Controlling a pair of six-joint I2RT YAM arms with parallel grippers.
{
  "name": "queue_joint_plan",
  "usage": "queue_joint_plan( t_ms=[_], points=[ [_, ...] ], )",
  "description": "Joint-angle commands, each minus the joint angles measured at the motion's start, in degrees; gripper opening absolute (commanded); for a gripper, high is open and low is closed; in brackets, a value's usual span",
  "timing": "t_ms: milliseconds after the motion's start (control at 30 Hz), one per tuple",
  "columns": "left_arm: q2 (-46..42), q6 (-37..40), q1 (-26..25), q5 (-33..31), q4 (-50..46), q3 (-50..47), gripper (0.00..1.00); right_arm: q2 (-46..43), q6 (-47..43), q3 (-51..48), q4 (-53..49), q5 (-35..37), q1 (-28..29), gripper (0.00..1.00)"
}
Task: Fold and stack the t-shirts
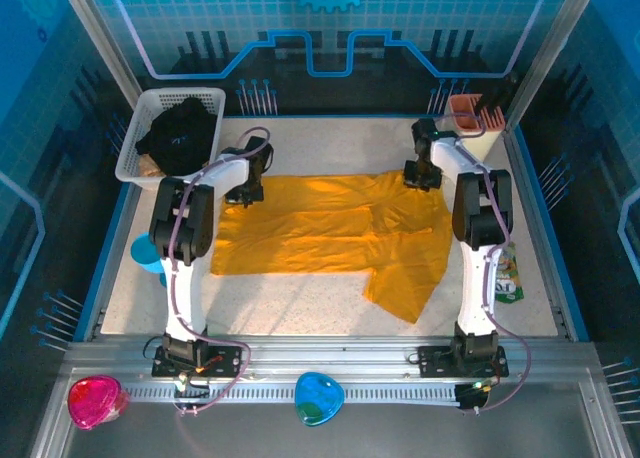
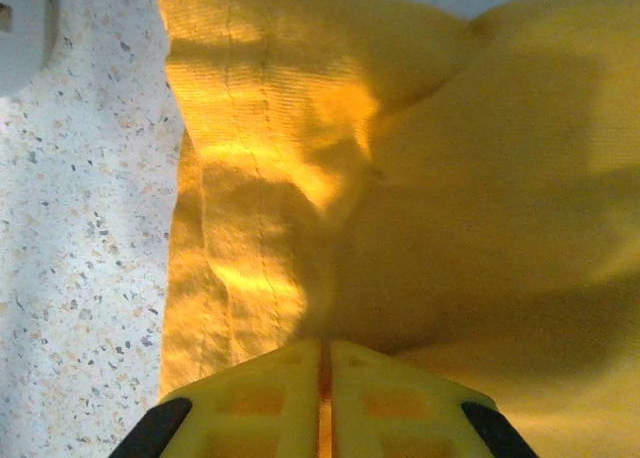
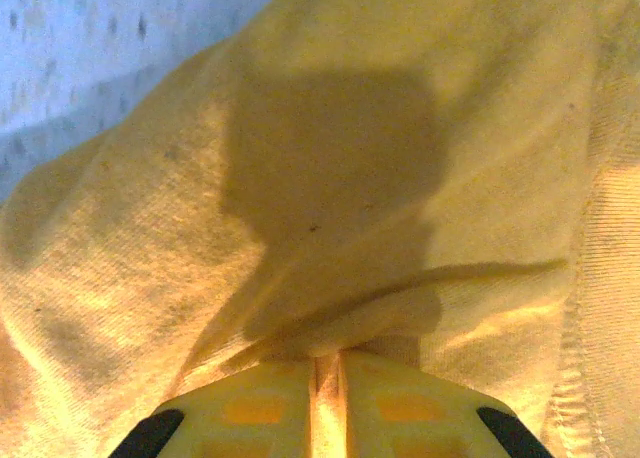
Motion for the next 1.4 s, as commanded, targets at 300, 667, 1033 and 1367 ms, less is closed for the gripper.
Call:
queue_joint_plan(
  t_ms=[300, 667, 1033, 1367],
  points=[
    [3.1, -2.7, 1.7, -1.8, -4.5, 6.2, 0.1, 11.4, 0.0, 15.5, -9.4, -1.9, -1.4, 0.17],
    [-24.8, -3.9, -1.5, -3.7, -9.6, 1.5, 0.39, -22.3, -7.1, -11.1, 1.8, -12.4, 1.1, 0.34],
    [-54.5, -22.4, -0.2, 12.6, -14.4, -33.6, 0.46, -52.9, -10.2, -36.0, 6.8, -16.1, 7.0, 0.39],
    [-56.0, -34.8, 0.1, 17.1, -3.3, -48.7, 0.47, -65.5, -11.1, -48.6, 10.3, -19.1, 8.4, 0.47]
  ],
)
